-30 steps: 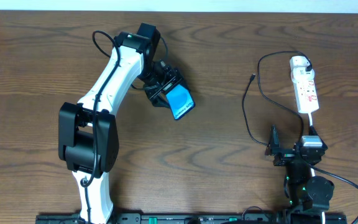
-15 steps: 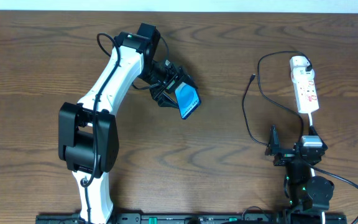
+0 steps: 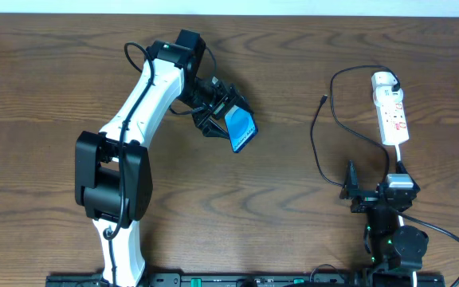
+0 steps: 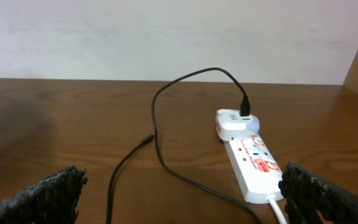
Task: Plug charger to phone and switch on socket
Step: 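Lift the phone with the left gripper and tilt it upright, then move the right gripper to the phone and grasp its edge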
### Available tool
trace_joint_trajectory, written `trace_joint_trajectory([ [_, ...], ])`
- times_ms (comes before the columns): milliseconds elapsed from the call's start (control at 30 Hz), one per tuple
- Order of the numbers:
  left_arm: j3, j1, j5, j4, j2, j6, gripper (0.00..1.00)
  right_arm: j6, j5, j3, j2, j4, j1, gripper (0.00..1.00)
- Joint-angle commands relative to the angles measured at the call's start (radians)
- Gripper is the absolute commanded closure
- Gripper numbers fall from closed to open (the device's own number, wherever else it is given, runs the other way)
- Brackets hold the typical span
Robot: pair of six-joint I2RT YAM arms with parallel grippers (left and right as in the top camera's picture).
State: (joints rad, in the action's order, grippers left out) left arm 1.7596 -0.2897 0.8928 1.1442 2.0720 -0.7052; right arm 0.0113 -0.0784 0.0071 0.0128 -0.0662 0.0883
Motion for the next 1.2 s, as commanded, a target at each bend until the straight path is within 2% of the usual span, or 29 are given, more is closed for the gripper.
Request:
trace_joint_trajectory([
  [0,0.003,0.005,0.042,0.003,-0.043,0.017,0.28,0.005,-0.003,-0.002,-0.002,-0.004,-0.005,0.01],
  [167,0.003,0.005,0.042,0.003,-0.043,0.017,0.28,0.001,-0.007,-0.002,-0.002,-0.001,-0.005,0.01],
  [267,0.003,0.005,0.042,0.003,-0.043,0.016,0.28,-0.068,-0.072,-0.002,-0.002,0.003,-0.005,0.01],
  [333,0.003,0.005,0.042,0.003,-0.043,0.017,0.28,-0.167,-0.087,-0.002,-0.002,0.003,-0.005,0.01],
  [400,0.003,0.005,0.042,0.003,-0.043,0.017,0.28,-0.357,-0.097,-0.002,-0.002,0.003,-0.005,0.01],
  [467,0.003,0.005,0.042,0.003,-0.043,0.017,0.28,-0.678,-0.154,-0.002,-0.002,0.009,-0.005,0.01],
  [500,0.003,0.005,0.042,0.003,-0.043,0.017,0.28,-0.794,-0.188,-0.002,-0.002,0.010,-0.005,0.01],
  [600,0.003,0.005,0.042,0.003,-0.043,0.017,0.28,-1.095,-0.275,-0.002,-0.002,0.019,-0.005,0.01],
  [867,0.003,0.005,0.042,0.003,-0.043,0.017,0.28,-1.183,-0.148,-0.002,-0.002,0.051,-0.004,0.01],
  [1000,0.003,0.005,0.042,0.003,-0.043,0.016,0.28,-0.912,-0.175,0.002,-0.001,0.136,-0.004,0.01],
  [1167,0.003,0.005,0.042,-0.001,-0.043,0.017,0.28,-0.798,-0.147,0.069,0.063,0.117,-0.004,0.01],
])
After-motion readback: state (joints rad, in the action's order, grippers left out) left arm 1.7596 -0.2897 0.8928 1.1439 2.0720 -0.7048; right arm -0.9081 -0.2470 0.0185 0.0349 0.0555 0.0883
